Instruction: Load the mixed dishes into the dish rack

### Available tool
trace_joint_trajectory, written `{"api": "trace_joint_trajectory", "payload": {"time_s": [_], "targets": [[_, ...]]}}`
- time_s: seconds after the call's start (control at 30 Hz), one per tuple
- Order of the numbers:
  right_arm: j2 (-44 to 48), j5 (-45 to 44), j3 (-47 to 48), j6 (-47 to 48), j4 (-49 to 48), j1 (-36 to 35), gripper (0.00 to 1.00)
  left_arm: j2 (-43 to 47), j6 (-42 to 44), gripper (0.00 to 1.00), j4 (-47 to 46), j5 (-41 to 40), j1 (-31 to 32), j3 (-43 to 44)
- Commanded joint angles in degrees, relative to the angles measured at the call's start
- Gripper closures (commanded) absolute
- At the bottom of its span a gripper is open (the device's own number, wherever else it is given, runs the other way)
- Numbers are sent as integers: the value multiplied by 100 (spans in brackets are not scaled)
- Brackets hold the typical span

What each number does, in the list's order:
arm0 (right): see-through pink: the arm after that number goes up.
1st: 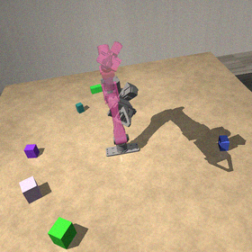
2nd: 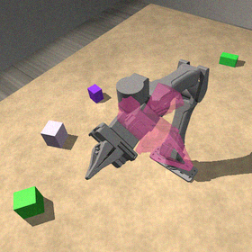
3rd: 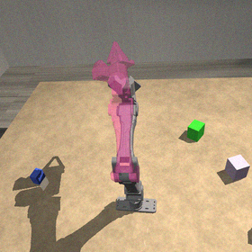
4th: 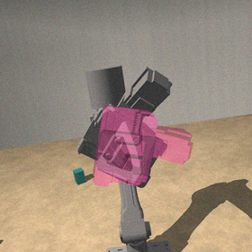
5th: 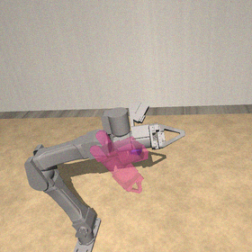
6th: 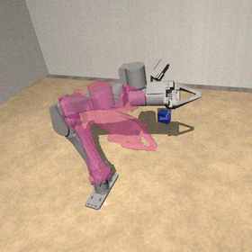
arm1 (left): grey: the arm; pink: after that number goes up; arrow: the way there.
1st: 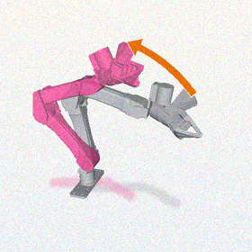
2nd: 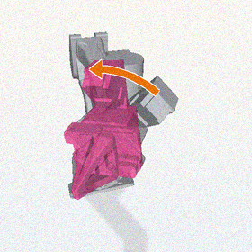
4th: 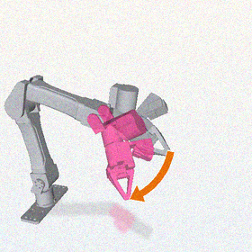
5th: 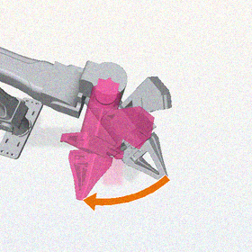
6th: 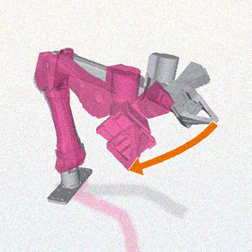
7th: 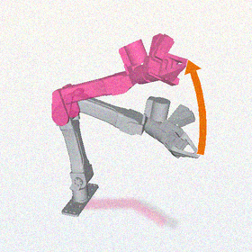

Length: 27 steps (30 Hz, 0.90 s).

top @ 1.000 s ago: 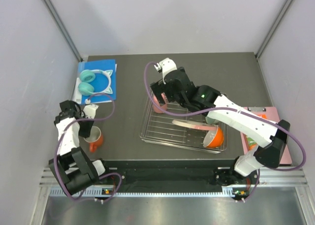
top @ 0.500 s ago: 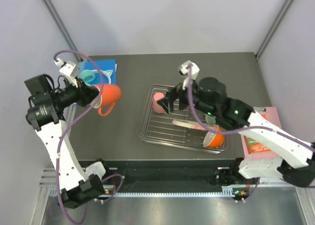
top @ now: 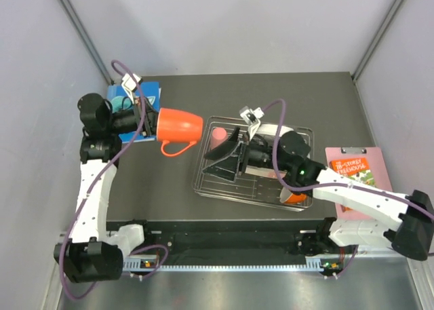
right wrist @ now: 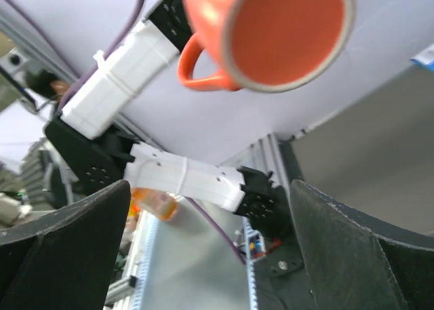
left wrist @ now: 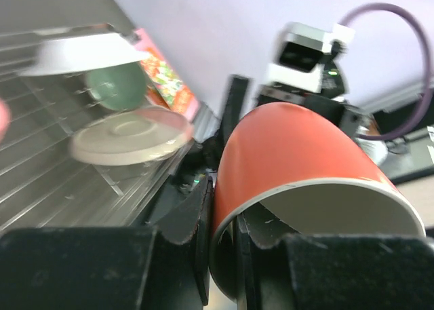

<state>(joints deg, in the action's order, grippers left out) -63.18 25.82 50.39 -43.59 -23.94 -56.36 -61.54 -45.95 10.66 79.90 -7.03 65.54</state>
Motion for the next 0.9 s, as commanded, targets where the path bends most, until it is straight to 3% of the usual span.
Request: {"api": "trace_joint_trajectory", "payload": {"time_s": [0.0,0.07,0.27,0.4,0.87], "targets": [[-396,599,32,-1105,-1902,20,0,283,-3679,100,-4706,-70,430,-664],[-485,617,-11,-1317,-2455,46,0,178,-4218,100,-5631,-167,535,-805],[-748,441,32,-1766,-3037,72,0,230,-3808,100,-5268,-308,580,-938],[-1020,257,199,-1977,-3055,142,1,353,-2920,100,-4171,-273,624,-859],[-1566,160,717,-2381,-3362,371,0,713,-610,100,-1656,-457,896,-928]]}}
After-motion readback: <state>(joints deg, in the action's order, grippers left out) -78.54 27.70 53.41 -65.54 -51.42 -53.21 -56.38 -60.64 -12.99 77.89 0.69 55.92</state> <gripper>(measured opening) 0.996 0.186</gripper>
